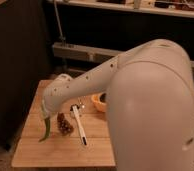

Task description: Place pepper in table surface

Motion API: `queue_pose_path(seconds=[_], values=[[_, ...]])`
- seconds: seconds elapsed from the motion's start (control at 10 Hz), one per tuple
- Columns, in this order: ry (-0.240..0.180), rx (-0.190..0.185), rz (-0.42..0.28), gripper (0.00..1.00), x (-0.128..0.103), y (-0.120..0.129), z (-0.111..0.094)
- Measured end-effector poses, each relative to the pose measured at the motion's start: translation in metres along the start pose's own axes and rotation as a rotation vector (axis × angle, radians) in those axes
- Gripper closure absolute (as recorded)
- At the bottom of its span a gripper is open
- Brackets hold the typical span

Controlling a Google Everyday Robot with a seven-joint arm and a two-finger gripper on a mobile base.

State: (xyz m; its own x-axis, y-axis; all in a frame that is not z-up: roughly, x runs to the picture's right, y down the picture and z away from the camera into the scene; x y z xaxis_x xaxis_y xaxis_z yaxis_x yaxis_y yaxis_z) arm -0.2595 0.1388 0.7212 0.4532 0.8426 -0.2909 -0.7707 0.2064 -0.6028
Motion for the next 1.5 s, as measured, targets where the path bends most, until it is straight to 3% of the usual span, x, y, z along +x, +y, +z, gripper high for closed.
queue_pose_path(seconds=[0.3,0.5,1.1,1.5], values=[[0.016,-0.017,-0.088,1.00,0.010,0.008,0.021],[0.031,-0.025,-0.098,1.00,0.011,0.007,0.022],[0.095,-0.077,-0.152,0.99,0.027,0.013,0.060],[0.152,-0.102,-0.141,0.64,0.032,0.009,0.082]])
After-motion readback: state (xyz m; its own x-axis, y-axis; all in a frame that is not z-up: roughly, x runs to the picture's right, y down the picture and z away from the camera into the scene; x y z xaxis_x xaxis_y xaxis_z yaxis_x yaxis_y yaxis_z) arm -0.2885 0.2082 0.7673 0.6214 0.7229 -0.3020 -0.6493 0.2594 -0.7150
